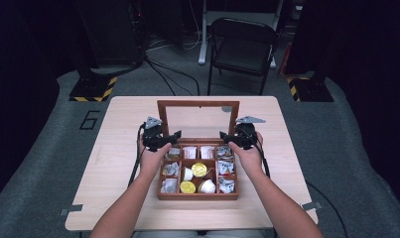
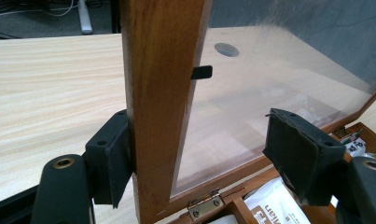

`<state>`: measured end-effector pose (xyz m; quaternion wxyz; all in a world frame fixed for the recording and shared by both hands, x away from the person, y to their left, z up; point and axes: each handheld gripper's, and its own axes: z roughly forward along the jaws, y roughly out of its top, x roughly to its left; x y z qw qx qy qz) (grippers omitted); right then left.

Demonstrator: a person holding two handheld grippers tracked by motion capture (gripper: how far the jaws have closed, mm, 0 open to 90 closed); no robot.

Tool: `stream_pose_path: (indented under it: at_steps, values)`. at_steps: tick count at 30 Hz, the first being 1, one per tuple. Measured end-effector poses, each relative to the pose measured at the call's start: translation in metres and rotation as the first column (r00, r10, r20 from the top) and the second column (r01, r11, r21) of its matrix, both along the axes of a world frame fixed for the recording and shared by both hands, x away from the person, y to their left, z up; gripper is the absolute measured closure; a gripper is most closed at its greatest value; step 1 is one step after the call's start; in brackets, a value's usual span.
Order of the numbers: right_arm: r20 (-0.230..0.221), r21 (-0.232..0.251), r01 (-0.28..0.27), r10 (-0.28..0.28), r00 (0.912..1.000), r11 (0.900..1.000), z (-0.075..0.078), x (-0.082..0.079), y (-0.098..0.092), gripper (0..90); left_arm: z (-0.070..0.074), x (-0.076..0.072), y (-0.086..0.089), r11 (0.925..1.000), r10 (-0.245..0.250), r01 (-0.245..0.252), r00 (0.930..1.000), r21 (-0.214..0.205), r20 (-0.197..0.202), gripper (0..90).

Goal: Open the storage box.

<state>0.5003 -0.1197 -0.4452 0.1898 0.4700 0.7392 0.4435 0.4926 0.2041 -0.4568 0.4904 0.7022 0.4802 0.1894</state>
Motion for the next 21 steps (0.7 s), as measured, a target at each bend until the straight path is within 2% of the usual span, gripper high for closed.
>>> stream_pose_path:
  at_steps: [5, 9, 14, 16, 21]
  values:
    - [-0.018, 0.043, 0.013, -0.012, 0.9998, 0.9990, -0.006, 0.003, -0.001, 38.9, 0.000, 0.000, -0.001, 0.9999, 0.000, 0.000, 1.0000, 0.015, 0.004, 28.1]
    - [0.001, 0.019, 0.010, -0.010, 1.0000, 0.9998, -0.005, 0.002, 0.000, 40.4, -0.003, 0.001, -0.001, 0.9997, 0.001, -0.001, 1.0000, 0.026, -0.004, 28.1]
    - [0.005, 0.026, 0.005, -0.005, 1.0000, 0.9996, -0.006, 0.002, -0.003, 43.5, -0.011, 0.005, -0.002, 0.9993, -0.001, 0.002, 0.9992, 0.036, -0.041, 28.1]
    - [0.004, 0.026, 0.008, -0.008, 1.0000, 0.9996, -0.006, 0.002, -0.002, 43.4, -0.013, 0.006, -0.003, 0.9996, 0.003, -0.001, 0.9989, 0.027, -0.046, 28.0]
    - [0.013, -0.012, 0.009, -0.009, 0.9999, 0.9999, -0.006, 0.004, 0.001, 42.3, -0.014, 0.009, -0.003, 0.9997, 0.008, -0.006, 0.9985, 0.024, -0.055, 28.0]
